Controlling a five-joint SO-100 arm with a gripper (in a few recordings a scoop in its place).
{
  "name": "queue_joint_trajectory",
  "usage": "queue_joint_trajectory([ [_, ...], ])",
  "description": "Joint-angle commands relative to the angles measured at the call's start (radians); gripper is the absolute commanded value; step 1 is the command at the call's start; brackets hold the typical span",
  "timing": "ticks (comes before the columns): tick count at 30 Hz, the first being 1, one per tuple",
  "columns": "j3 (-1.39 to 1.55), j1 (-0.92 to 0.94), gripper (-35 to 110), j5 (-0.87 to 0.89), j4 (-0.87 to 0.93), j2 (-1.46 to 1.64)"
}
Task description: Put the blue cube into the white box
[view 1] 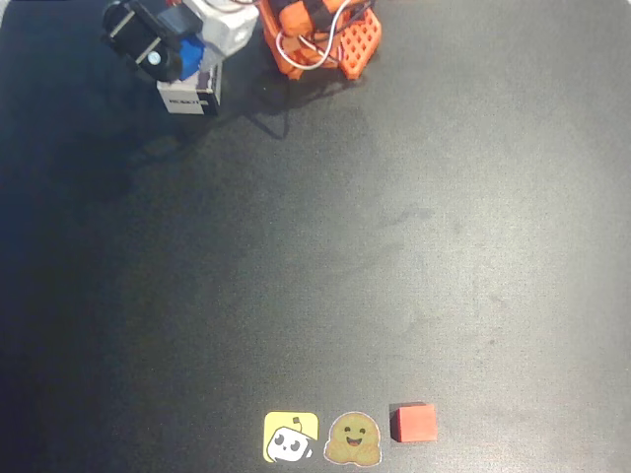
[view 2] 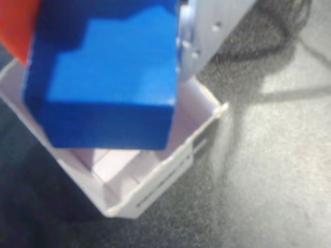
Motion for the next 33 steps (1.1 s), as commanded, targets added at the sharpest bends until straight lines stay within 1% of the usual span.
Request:
queue_joint_trajectory([
  [1,-0.002,-0.002,11,0.008,-0.015,0.006],
  [9,0.0,-0.003,18,-0.006,-0.025,0.025],
  [15,0.005,0.0,18,-0.017,-0.031,0.057],
  [17,0.005,0.003,12,-0.021,-0.032,0.057],
  [20,0.006,0.021,0,-0.02,-0.037,0.058],
  [24,0.018,0.0,0,-0.067,-0.147,0.049],
  [25,0.015,-0.017,0,-0.086,-0.17,0.044],
  [30,-0.025,-0.176,0,-0.051,-0.241,0.028],
  [33,-0.04,-0.328,0,0.058,-0.258,0.028],
])
